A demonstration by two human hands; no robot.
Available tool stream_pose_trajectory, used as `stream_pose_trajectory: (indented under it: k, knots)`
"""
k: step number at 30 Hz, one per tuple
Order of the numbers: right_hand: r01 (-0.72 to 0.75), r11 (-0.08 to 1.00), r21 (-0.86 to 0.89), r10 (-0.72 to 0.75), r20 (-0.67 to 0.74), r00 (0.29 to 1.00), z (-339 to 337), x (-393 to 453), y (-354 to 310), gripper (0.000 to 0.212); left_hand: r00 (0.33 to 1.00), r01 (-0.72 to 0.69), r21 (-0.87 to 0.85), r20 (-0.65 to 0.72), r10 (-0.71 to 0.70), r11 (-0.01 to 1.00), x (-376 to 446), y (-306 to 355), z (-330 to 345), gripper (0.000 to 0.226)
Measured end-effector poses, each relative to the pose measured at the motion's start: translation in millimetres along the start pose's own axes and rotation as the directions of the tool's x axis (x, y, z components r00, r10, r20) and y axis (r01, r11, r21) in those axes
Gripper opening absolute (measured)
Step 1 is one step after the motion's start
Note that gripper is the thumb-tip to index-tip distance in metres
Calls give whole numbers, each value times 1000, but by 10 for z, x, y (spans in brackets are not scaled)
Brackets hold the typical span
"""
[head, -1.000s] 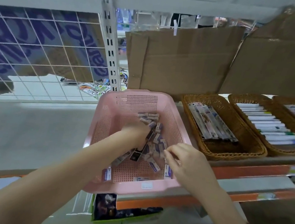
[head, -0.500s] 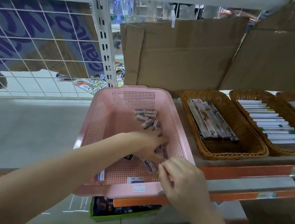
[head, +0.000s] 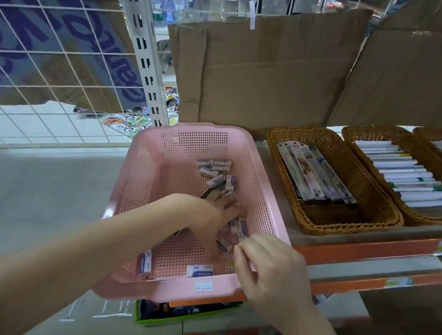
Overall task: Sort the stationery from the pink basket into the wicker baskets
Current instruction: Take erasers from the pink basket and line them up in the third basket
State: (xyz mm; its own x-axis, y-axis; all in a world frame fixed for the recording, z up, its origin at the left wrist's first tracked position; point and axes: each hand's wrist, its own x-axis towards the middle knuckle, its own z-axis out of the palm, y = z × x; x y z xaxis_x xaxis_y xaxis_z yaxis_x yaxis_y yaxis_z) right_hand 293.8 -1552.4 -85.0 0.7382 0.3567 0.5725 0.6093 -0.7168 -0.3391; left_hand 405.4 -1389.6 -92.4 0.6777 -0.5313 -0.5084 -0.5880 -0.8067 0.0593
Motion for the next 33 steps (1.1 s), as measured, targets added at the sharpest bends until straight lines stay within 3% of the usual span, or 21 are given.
stream_pose_trajectory:
  k: [5, 13, 17, 26, 33]
  knots:
    - [0, 1000, -4, 0, -12, 1000, 26, -5, 9, 31, 980, -11, 3, -197, 11, 1000, 3, 84, -11, 81]
    - [5, 1000, -4, -5, -24, 1000, 34, -13, 10, 31, 987, 126, -40, -96, -129, 991, 73, 235, -43, 78]
    - [9, 1000, 0, -9, -39, 999, 29, -8, 7, 31, 955, 148, -67, -249, -160, 987, 83, 241, 32, 70]
    - [12, 1000, -6, -12, -42, 999, 37, -16, 12, 30, 900, 144, -119, -397, -181, 982, 152, 152, 75, 48]
    - [13, 1000, 3, -13, -46, 999, 23, -3, 3, 31, 897, 169, -103, -396, -197, 980, 247, 124, 83, 40]
